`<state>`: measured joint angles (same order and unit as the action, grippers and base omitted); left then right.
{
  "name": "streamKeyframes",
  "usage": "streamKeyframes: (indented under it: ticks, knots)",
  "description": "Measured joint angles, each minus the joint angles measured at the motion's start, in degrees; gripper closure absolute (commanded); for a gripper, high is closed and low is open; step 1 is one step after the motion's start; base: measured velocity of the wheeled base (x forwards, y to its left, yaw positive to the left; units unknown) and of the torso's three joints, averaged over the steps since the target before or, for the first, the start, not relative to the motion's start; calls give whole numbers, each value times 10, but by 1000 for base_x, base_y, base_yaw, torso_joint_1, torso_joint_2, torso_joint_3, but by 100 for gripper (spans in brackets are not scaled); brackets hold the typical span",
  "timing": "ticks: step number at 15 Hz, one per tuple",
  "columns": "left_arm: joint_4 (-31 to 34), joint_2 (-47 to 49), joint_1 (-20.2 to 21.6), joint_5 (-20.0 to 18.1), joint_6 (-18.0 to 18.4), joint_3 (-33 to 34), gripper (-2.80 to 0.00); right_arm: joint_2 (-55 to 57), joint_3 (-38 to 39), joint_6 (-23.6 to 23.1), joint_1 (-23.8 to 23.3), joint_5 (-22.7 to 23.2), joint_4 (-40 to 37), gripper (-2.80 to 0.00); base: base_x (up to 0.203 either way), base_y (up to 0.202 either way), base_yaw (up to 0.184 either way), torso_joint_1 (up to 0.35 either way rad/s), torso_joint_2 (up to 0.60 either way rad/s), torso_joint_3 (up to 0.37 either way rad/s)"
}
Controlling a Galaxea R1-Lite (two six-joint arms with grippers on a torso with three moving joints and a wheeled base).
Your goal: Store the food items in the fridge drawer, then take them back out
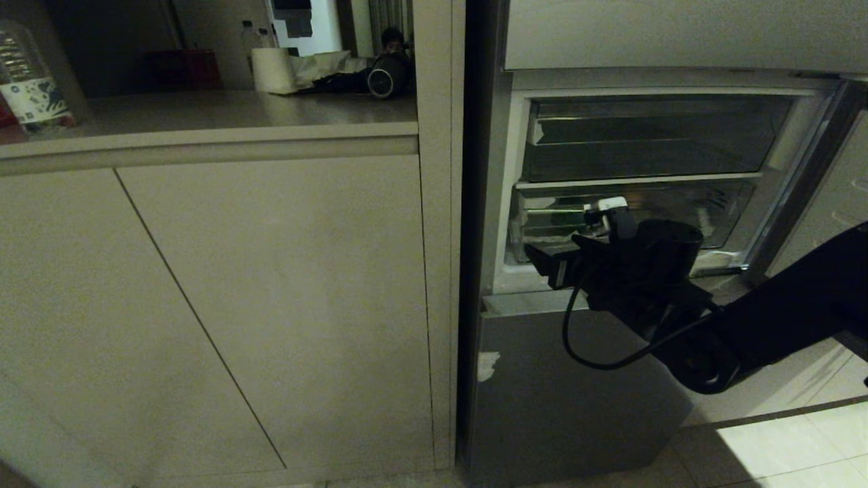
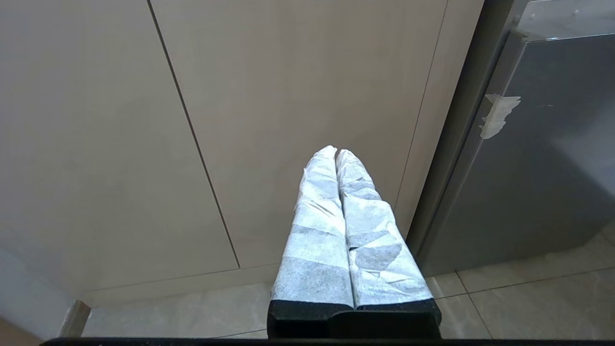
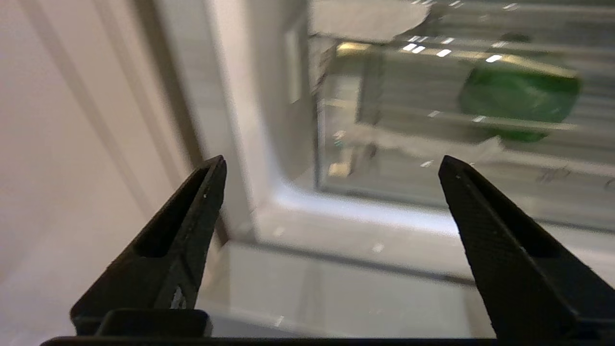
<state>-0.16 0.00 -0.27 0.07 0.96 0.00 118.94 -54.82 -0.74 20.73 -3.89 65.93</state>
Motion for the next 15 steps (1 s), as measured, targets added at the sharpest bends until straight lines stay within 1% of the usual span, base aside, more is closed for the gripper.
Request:
streamKeyframes:
  ticks: [2, 4, 10, 15]
  knots:
    - [0, 0, 0, 0, 0, 0, 0, 16, -29, -3, 7, -13, 0, -280, 0, 0, 0, 0, 0, 0]
    - [0, 0, 0, 0, 0, 0, 0, 31, -57, -6, 12, -40, 0, -280, 0, 0, 0, 0, 0, 0]
    - [0, 0, 0, 0, 0, 0, 0, 65, -109, -11, 20, -85, -4, -280, 0, 0, 0, 0, 0, 0]
    - [0, 0, 0, 0, 0, 0, 0, 78, -131, -12, 21, -87, -5, -280, 0, 0, 0, 0, 0, 0]
